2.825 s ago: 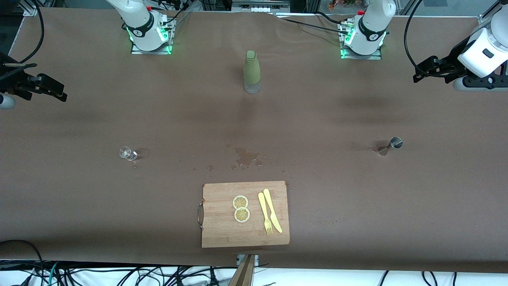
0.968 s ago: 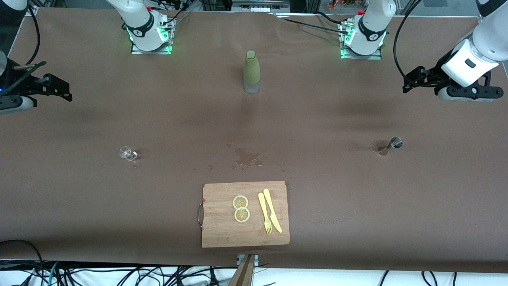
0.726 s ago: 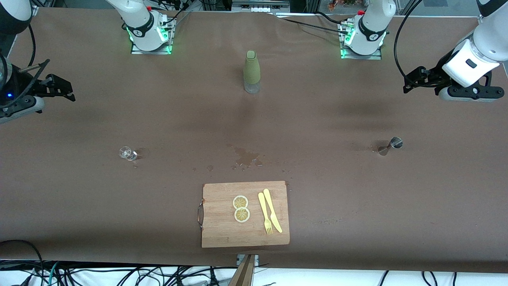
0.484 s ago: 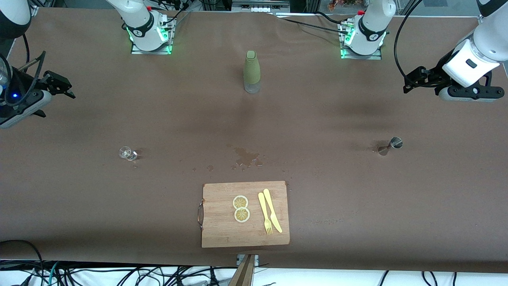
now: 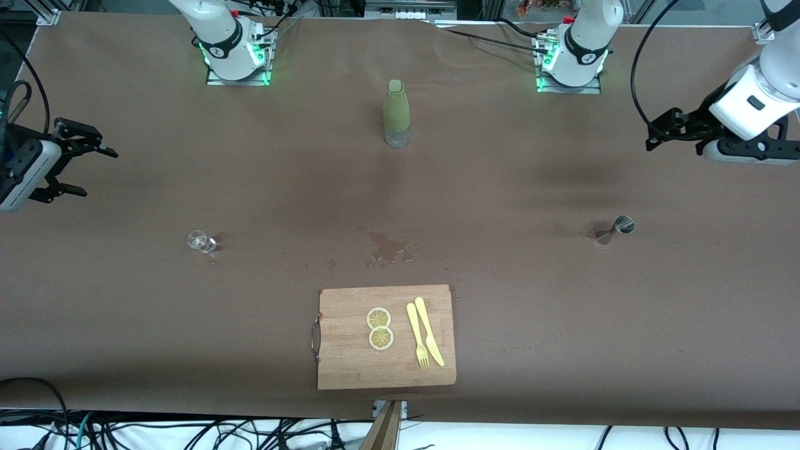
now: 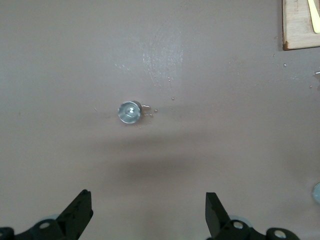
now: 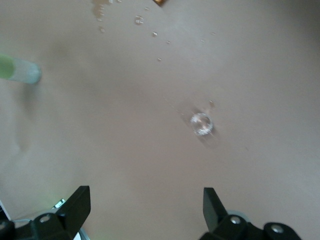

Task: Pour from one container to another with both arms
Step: 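Move the right gripper toward the glass cup while the left gripper approaches the jigger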

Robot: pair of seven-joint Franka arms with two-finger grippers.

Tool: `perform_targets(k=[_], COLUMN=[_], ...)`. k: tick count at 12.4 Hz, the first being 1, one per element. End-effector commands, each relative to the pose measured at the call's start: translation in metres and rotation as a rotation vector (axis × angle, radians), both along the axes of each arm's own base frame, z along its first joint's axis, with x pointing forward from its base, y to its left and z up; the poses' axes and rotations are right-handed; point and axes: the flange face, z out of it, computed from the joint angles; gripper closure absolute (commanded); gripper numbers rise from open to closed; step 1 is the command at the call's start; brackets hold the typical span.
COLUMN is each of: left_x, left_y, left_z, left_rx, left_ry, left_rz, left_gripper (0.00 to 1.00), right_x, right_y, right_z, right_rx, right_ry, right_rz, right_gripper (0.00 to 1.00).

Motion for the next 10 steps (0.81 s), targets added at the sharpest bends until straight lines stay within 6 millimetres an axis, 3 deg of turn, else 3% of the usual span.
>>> perform_targets(k=[1,5,7,10], left_x=[0.010,0.019,0.024,0.029], left_y=[0.030,0.099,0.131,0.183], left_z=[-0.006,-0.034,-0.060,-0.116], left_rx=[-0.030,-0.196,-0.300,-0.481], left_ry=[-0.037,-0.077,-0.111,-0.214], left_rz=[-0.131,-0.239,-0.329,-0.472], left_gripper=[0.00,0.00,0.00,0.00], right_x=[0.002,0.007,0.009,0.006], right_y=[-0.024,-0.074,-0.095,-0.122], right_z=[-0.019,-0.079,-0.114,-0.169], right_rx=[0.145,0.384,0.496,0.624], right_ry=[-0.003,-0.055,-0.113,-0.198], right_rz=[0.047,0.115,0.163,0.223], right_gripper=[0.00,0.00,0.00,0.00])
